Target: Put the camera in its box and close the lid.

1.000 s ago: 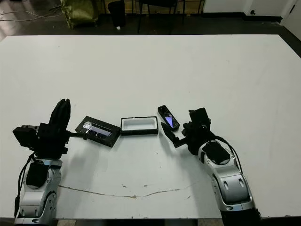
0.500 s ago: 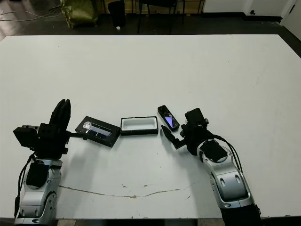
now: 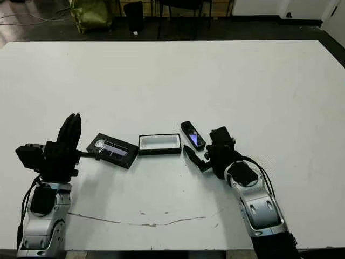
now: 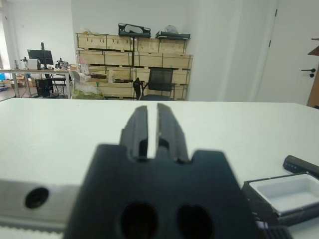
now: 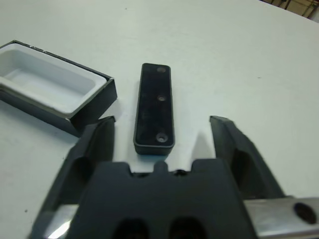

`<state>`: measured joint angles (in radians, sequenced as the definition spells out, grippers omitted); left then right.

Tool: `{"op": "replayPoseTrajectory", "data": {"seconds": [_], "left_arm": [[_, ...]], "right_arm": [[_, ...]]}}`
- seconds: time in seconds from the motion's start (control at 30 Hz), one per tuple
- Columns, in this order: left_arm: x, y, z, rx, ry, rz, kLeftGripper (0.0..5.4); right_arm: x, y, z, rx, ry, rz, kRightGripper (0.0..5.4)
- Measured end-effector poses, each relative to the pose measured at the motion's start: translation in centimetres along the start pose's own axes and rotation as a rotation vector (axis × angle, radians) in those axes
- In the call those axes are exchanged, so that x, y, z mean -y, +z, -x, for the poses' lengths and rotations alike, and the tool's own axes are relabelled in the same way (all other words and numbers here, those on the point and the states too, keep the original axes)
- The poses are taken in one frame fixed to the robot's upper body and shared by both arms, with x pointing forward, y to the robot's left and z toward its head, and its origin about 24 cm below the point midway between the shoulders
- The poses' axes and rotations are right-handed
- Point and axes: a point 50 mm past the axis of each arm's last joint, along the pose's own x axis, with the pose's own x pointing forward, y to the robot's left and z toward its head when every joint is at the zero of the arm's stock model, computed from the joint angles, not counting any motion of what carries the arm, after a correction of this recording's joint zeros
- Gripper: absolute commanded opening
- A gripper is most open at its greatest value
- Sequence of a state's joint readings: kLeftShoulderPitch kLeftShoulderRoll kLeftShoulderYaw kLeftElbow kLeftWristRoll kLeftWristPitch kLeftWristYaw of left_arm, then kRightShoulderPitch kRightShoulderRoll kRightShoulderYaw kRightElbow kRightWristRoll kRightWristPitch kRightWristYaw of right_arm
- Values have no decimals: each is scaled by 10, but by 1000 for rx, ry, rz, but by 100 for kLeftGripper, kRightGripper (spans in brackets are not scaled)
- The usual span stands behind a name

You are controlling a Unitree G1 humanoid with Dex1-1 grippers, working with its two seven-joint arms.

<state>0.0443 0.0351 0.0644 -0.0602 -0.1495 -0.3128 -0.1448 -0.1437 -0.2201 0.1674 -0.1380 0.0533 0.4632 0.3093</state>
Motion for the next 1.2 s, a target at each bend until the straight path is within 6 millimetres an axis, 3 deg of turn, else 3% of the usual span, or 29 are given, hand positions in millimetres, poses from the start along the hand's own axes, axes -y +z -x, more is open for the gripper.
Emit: {"op": "replayPoseTrajectory", "data": {"seconds": [0.5,0.8,0.97,1.2], "left_arm": [[0,0,0,2,-2,-2,0],[0,0,0,4,-2,0,0],[0,0,0,4,-1,-2,0],[1,0,0,-1,-3,2,0]], "right_arm": [[0,-4,3,44,-6,-9,22],[8,-5,7,49,39,-21,14],[26,-6,12,55,28,-66,11],[72,33,15,133,-13,-107,10]]}}
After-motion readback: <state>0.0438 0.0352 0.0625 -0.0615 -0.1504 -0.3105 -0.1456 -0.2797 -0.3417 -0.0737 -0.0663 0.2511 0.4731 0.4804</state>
